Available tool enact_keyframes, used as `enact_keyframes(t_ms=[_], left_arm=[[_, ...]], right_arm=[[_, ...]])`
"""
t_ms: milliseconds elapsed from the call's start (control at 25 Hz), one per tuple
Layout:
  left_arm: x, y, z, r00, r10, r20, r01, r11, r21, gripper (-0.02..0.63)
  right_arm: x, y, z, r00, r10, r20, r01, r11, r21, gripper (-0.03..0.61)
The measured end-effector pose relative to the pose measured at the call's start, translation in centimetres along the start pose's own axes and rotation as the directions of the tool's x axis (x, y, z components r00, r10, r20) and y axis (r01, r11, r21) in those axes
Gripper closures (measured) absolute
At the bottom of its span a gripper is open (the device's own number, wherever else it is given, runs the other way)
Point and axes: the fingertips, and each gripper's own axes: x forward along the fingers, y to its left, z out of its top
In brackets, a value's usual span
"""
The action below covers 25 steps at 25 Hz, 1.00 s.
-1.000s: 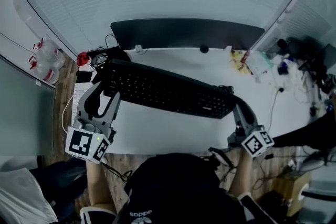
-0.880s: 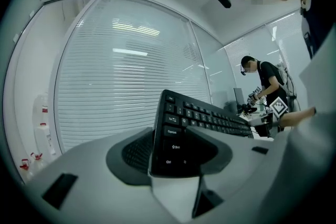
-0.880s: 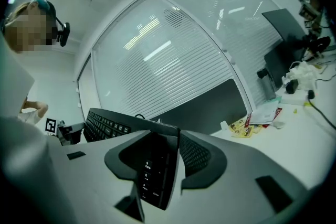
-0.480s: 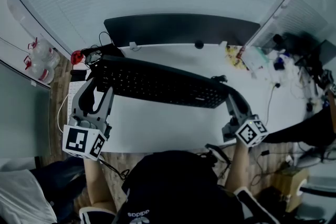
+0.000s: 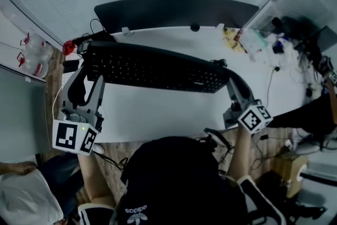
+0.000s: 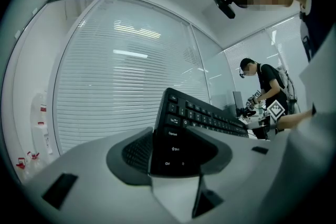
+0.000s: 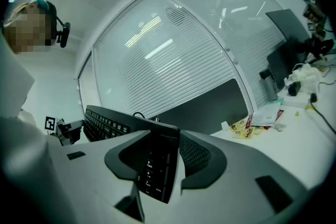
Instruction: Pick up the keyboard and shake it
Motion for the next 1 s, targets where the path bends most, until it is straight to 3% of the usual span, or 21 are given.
enact_keyframes(t_ms=[520, 1000], left_arm=[[-0.06, -0.04, 0.42, 1.0, 0.005, 0.021, -0.005, 1.0, -0.001, 0.416], [-0.23, -0.07, 0.33, 1.0, 0.018, 0.007, -0.018, 1.0, -0.013, 0.416]], right_arm=[[-0.38, -0.04, -0.23, 0.999, -0.043, -0.016, 0.043, 0.999, -0.005, 0.419], [-0.02, 0.09, -0.01, 0.999, -0.032, -0.033, 0.032, 0.999, 0.002, 0.419]])
